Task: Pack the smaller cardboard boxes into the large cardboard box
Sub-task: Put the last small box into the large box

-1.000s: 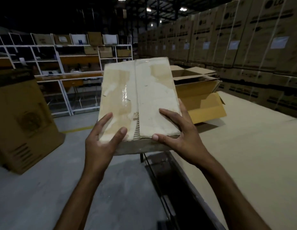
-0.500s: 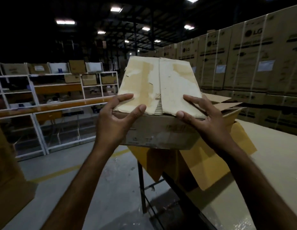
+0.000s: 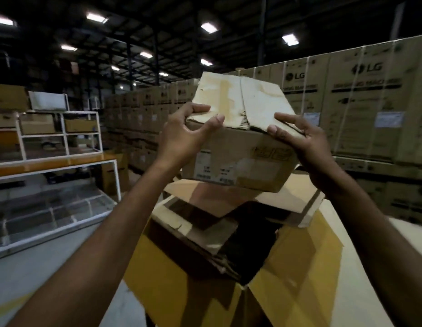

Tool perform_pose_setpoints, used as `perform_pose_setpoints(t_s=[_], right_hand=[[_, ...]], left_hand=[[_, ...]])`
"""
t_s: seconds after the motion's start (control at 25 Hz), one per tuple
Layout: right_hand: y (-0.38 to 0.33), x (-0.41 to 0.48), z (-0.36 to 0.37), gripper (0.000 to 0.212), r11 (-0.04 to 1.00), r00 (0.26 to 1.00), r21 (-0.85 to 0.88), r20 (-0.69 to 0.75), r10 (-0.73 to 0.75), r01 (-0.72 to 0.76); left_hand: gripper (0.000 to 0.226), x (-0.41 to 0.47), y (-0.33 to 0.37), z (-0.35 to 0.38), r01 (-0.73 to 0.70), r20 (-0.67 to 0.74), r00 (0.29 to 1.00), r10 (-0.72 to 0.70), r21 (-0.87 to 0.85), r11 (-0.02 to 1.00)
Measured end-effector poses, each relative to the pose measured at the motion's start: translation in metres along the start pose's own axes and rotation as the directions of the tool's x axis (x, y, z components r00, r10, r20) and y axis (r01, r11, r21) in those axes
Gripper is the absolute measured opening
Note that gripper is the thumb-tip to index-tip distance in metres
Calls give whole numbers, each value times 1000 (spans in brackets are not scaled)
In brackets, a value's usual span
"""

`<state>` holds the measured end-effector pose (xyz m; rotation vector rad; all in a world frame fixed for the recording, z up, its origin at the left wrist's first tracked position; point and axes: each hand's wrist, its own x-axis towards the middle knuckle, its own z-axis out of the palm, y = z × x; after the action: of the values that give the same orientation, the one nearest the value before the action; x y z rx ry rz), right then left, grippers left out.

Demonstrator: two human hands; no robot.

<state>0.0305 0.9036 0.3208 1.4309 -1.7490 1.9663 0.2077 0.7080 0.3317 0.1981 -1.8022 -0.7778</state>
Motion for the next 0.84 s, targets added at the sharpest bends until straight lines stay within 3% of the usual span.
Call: perform_pose_setpoints(t_s=[0.24,0.44,0.68,0.84], right_hand=[[59,77,22,64,992,996,-112,-67,55,-62],[88,107,49,52,956,969,-199,-168,182,-214],[120,100,90,47,851,897,-322,-298,325,-415],[122,96,121,38,769,818,-327,-398,415,-549]], left_hand=[[46,87,-84,38,48,169,985,-29,-112,993],[37,140,-147,61,96,300,953,-44,-159,983],[36,167,-223,64,200,569,820,-71,-168,965],[37,177,-243,66,125,648,762,0,-147,981]])
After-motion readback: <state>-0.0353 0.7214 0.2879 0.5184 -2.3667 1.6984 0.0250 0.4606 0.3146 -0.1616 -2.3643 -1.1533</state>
